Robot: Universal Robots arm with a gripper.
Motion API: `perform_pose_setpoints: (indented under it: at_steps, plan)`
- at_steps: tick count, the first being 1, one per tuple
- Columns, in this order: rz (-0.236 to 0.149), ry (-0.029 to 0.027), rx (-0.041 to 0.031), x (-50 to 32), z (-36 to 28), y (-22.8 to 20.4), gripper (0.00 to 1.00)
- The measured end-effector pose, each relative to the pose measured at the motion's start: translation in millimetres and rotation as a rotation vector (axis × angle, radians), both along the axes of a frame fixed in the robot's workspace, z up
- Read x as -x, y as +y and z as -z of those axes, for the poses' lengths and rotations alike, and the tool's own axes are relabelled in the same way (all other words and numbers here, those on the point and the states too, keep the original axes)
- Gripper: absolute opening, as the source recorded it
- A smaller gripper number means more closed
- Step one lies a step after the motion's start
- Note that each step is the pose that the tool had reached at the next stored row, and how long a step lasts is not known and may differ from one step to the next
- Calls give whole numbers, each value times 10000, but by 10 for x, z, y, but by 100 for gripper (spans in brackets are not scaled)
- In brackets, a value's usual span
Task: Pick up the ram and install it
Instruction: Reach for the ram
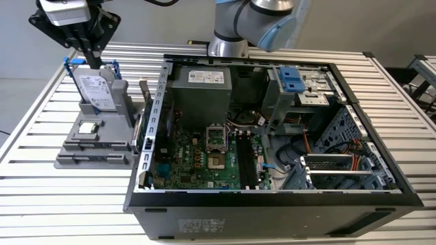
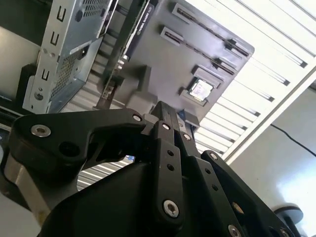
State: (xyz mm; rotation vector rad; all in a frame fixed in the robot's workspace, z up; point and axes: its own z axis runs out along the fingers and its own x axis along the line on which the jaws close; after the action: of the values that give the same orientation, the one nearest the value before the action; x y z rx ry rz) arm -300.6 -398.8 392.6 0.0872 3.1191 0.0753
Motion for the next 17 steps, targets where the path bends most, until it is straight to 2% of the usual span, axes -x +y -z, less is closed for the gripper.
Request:
perform_pose_setpoints:
  at_steps: [17]
  plan:
    - [-54,0,0,370,2,0,0]
